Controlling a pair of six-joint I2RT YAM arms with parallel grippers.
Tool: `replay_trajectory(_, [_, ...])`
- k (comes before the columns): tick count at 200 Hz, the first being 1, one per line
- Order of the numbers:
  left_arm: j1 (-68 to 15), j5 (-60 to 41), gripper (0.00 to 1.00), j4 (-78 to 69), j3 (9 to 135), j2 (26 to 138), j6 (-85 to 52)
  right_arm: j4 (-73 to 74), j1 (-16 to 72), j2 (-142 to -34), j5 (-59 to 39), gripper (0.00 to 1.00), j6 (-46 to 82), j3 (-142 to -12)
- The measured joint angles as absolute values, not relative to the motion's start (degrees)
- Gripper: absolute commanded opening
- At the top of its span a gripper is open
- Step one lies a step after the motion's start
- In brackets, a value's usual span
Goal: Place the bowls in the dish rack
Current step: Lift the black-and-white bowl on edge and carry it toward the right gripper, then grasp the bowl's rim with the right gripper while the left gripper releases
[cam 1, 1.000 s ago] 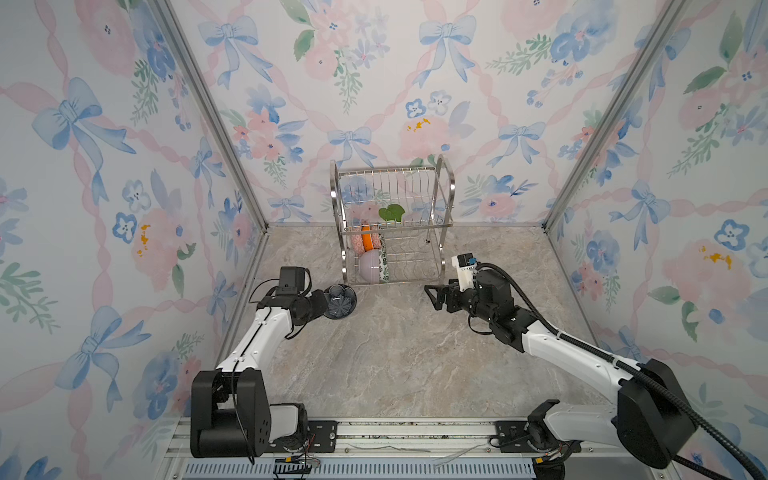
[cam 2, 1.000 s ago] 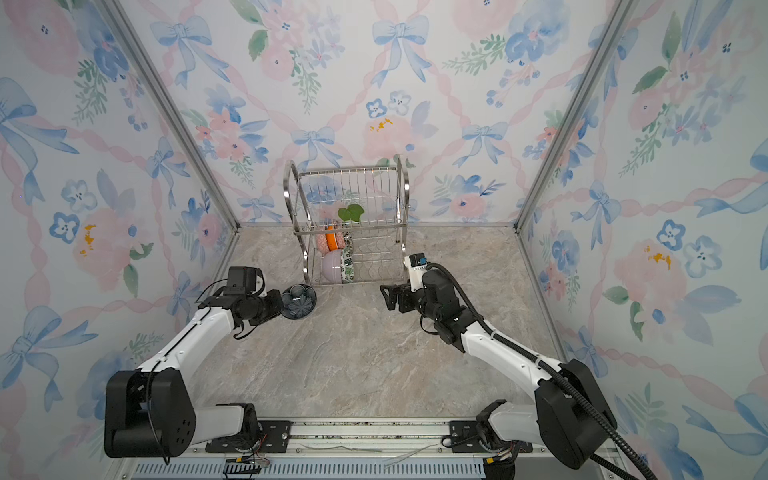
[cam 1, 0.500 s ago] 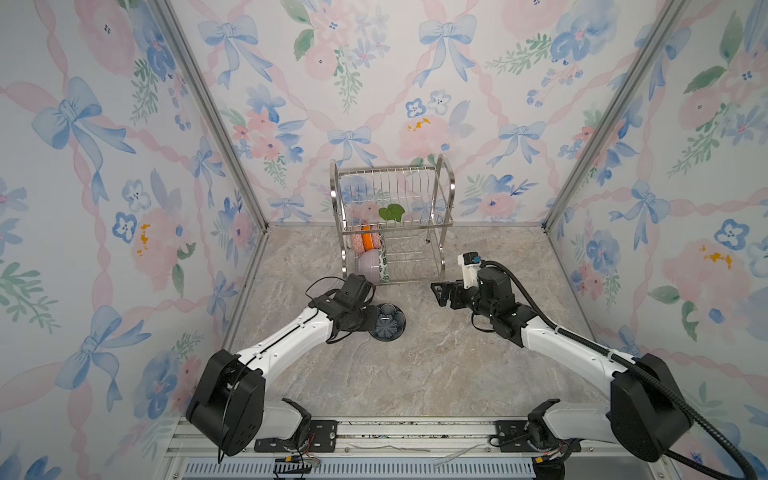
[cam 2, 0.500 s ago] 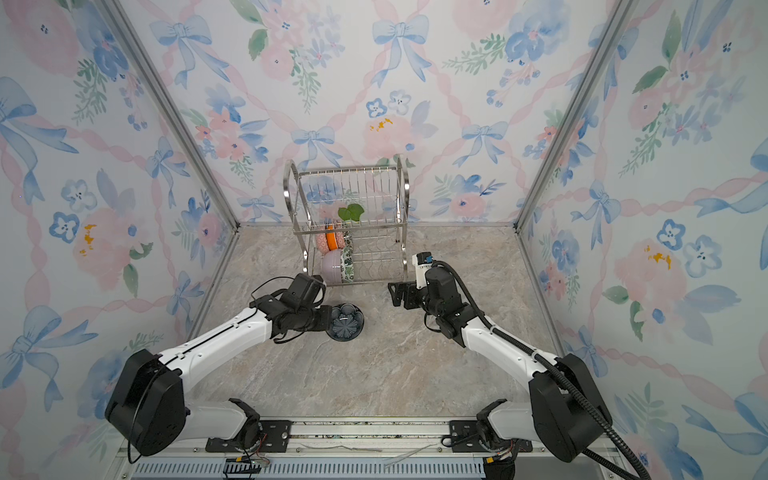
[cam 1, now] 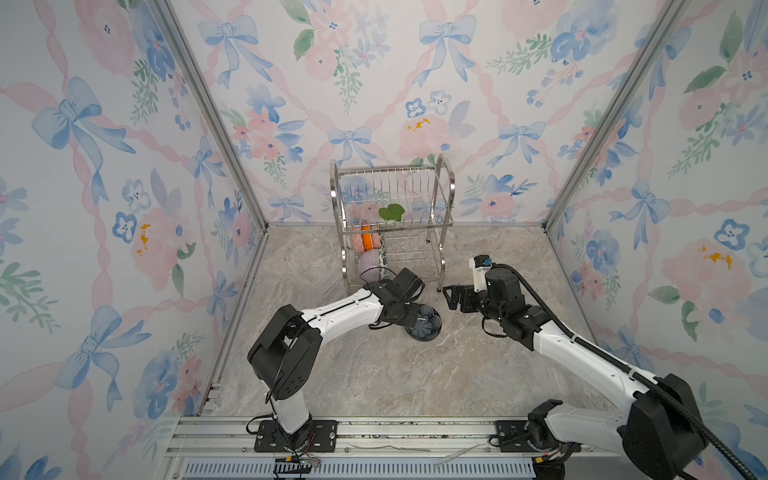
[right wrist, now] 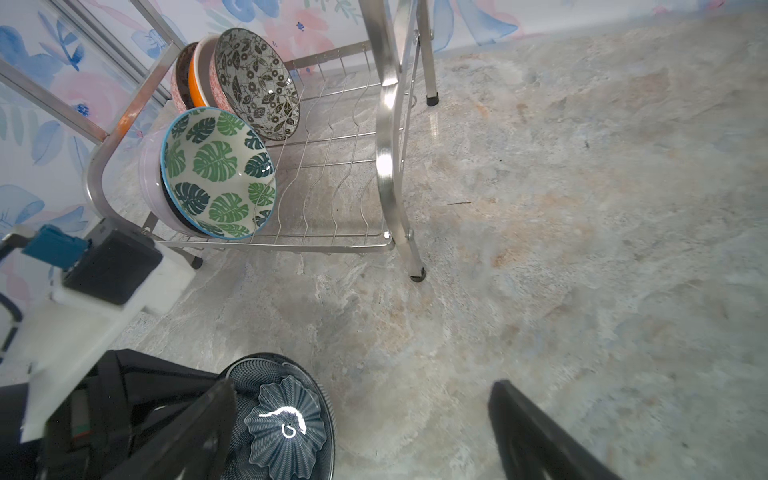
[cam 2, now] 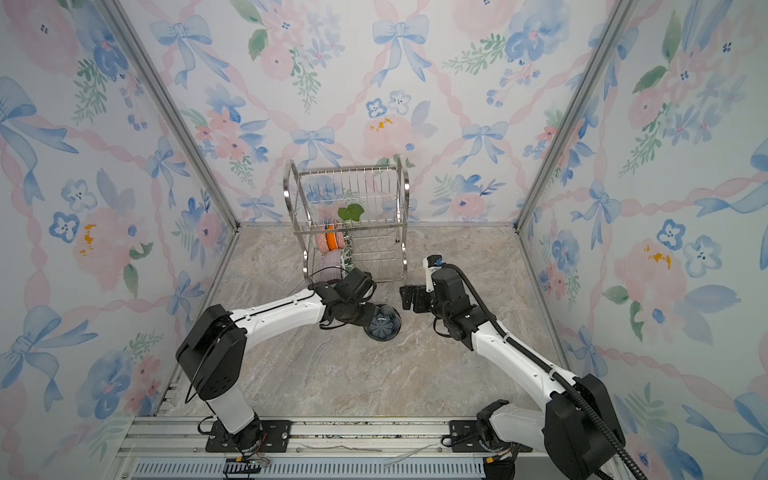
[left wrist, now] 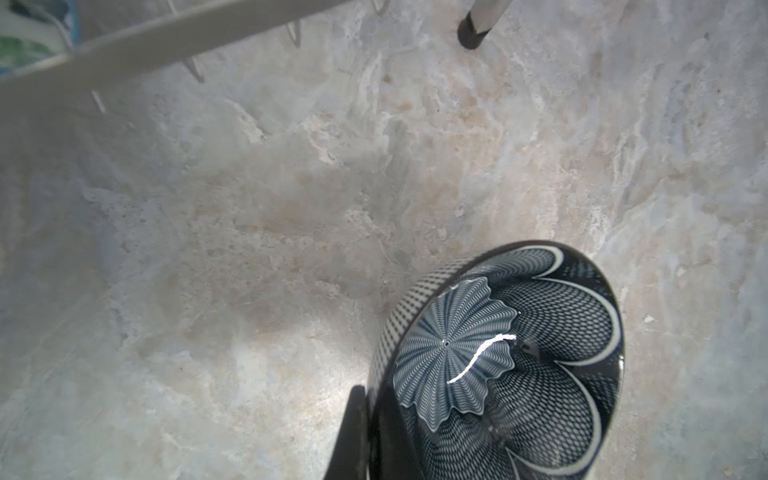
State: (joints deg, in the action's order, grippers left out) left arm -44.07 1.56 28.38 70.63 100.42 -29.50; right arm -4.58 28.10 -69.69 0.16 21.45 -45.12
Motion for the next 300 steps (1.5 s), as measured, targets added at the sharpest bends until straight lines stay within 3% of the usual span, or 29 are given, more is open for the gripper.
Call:
replay_trajectory(92, [-44.29, 1.17, 0.12, 27.64, 74.15, 105.45, -26.89, -6.76, 28.12, -69.65, 0.93, 0.97, 21.43, -44.99])
replay_trajectory(209, [-44.31, 1.1, 0.57, 26.7, 75.68, 104.14, -22.98, -8.95, 28.73, -70.52, 2.22, 0.96, 20.12, -44.99])
replay_trajectory(247, [-44.31, 1.5, 0.61, 26.63, 76.12, 101.43, -22.52, -9.5, 29.69, -70.63, 2.52, 0.97, 19.59, -44.99])
replay_trajectory(251, [-44.31, 1.61, 0.75, 26.63, 76.14, 101.21, -22.46, -9.5, 29.78, -70.63, 2.63, 0.97, 19.46, -44.99])
replay_trajectory(255, [-44.31, 1.78, 0.8, 26.68, 76.14, 100.92, -22.22, -9.5, 29.87, -70.63, 2.66, 0.97, 19.38, -44.99])
replay_trajectory(280, [-44.29, 3.36, 0.9, 26.7, 76.09, 98.91, -21.23, -9.69, 30.61, -70.85, 3.14, 0.97, 18.96, -45.19])
replay_trajectory(285, [-44.23, 3.77, 0.98, 26.68, 76.01, 98.28, -20.99, -9.89, 30.89, -71.0, 3.38, 0.97, 18.83, -45.36])
replay_trajectory(300, [-43.9, 5.1, 0.98, 26.7, 75.61, 96.05, -20.62, -10.9, 32.18, -71.66, 4.36, 0.96, 18.35, -46.46])
